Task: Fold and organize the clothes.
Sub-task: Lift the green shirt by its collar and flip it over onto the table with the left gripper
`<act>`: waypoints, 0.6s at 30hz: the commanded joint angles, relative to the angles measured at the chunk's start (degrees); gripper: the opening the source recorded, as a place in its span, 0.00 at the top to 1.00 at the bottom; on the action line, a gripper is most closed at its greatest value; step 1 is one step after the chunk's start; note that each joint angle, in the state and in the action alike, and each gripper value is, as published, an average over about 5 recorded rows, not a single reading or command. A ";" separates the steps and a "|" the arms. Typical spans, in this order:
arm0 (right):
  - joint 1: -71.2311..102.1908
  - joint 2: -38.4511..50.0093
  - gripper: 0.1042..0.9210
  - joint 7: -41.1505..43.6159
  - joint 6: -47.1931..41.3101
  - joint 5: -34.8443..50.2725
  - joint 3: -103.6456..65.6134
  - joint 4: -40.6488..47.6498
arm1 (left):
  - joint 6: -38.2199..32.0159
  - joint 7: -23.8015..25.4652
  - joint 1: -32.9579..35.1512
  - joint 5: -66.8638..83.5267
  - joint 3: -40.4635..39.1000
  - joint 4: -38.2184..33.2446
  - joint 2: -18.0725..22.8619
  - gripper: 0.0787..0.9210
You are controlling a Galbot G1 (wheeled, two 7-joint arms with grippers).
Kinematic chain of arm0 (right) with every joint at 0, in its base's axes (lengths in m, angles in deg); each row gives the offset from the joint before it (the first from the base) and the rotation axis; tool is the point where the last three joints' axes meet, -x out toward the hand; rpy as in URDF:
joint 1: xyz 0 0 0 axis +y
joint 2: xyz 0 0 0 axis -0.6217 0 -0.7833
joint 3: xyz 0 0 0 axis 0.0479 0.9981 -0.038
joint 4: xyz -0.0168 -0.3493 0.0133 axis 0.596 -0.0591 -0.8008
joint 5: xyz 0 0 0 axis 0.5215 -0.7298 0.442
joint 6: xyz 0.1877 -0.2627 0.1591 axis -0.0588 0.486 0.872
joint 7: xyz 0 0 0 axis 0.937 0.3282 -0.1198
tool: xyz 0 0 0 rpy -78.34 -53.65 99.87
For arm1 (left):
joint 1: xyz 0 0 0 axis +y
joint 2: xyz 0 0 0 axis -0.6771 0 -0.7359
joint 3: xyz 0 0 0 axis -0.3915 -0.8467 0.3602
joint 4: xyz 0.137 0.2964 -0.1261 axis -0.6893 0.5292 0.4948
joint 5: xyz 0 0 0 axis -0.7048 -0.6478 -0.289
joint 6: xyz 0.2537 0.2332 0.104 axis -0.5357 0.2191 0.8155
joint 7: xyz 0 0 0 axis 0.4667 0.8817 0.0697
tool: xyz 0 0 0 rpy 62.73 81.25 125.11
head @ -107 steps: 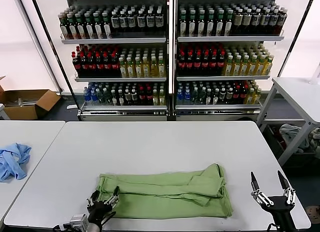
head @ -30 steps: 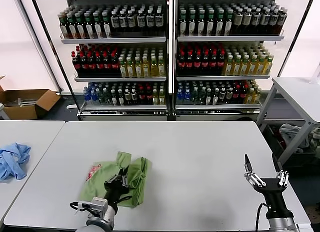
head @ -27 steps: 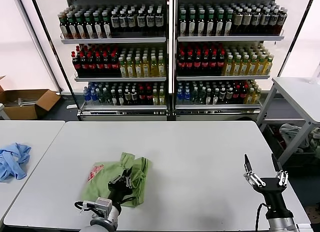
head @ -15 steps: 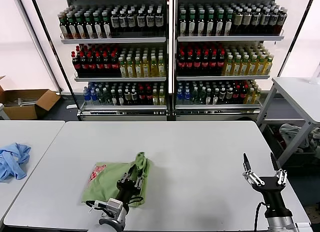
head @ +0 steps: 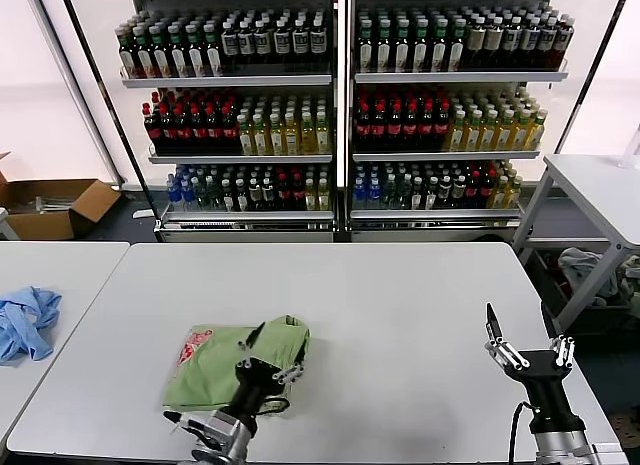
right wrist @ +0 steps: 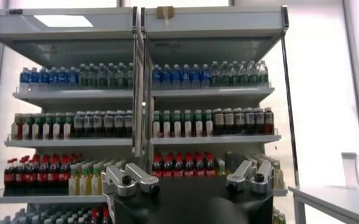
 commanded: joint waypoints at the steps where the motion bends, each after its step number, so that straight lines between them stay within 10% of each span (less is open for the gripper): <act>1: -0.46 0.49 0.12 -0.07 -0.95 1.27 -0.72 -0.20 | 3.63 -2.13 5.78 21.83 24.46 0.35 -4.85 0.13; 18: -0.72 0.84 0.12 -0.02 -1.20 1.29 -0.90 -0.44 | 9.18 2.32 6.33 31.20 26.32 8.07 -2.43 0.12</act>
